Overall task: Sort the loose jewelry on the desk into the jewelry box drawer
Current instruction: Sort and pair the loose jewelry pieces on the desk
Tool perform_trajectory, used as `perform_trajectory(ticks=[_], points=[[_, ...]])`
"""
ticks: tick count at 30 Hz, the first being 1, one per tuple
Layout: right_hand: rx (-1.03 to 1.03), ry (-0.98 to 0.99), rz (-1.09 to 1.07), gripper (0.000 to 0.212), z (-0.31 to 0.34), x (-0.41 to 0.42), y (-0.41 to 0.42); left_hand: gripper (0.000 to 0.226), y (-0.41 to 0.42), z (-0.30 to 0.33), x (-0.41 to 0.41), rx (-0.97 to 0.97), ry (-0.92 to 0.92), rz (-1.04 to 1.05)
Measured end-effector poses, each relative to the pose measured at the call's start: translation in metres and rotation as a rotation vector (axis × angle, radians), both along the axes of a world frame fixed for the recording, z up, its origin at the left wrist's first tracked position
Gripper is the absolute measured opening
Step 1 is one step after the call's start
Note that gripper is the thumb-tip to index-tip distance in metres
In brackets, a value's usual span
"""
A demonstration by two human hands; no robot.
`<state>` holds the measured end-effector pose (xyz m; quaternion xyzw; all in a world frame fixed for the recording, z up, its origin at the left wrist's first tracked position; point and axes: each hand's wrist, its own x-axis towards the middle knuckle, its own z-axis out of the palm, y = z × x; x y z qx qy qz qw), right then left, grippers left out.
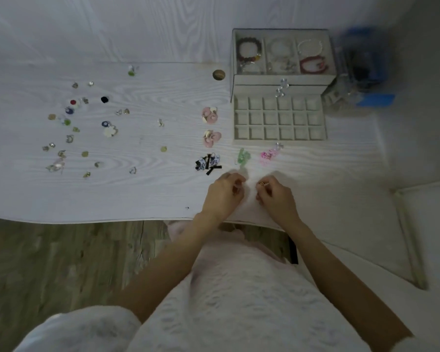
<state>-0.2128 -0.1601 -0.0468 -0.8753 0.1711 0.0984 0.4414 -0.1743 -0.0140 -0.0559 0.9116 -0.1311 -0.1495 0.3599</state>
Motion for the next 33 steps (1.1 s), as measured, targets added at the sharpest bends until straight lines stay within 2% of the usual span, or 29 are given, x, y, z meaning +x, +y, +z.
perform_trajectory(ticks=[4,8,10,13,21,25,33], points=[[-0.004,-0.030,-0.026,0.014,-0.001,0.006,-0.003,0.035,0.001,-0.002,-0.001,-0.004,-0.015,0.034],[-0.306,-0.058,0.015,0.025,-0.002,0.002,-0.010,0.037,0.007,-0.003,-0.001,0.026,-0.015,0.043],[-0.359,-0.074,0.050,0.032,-0.002,0.000,-0.008,0.036,0.005,-0.002,0.001,0.050,0.005,0.024],[-0.300,-0.056,0.140,0.045,-0.007,0.002,-0.001,0.027,-0.007,-0.001,0.004,0.057,0.000,-0.012],[-0.257,-0.059,-0.024,0.031,-0.009,0.007,-0.012,0.018,-0.052,-0.003,0.014,-0.019,0.014,-0.061],[-0.276,-0.038,-0.123,0.032,-0.009,0.013,-0.040,0.024,-0.082,0.001,0.021,-0.114,0.118,0.011],[-0.256,-0.057,-0.230,0.035,-0.007,0.046,-0.073,0.031,-0.103,0.004,0.033,-0.157,0.217,-0.027]])
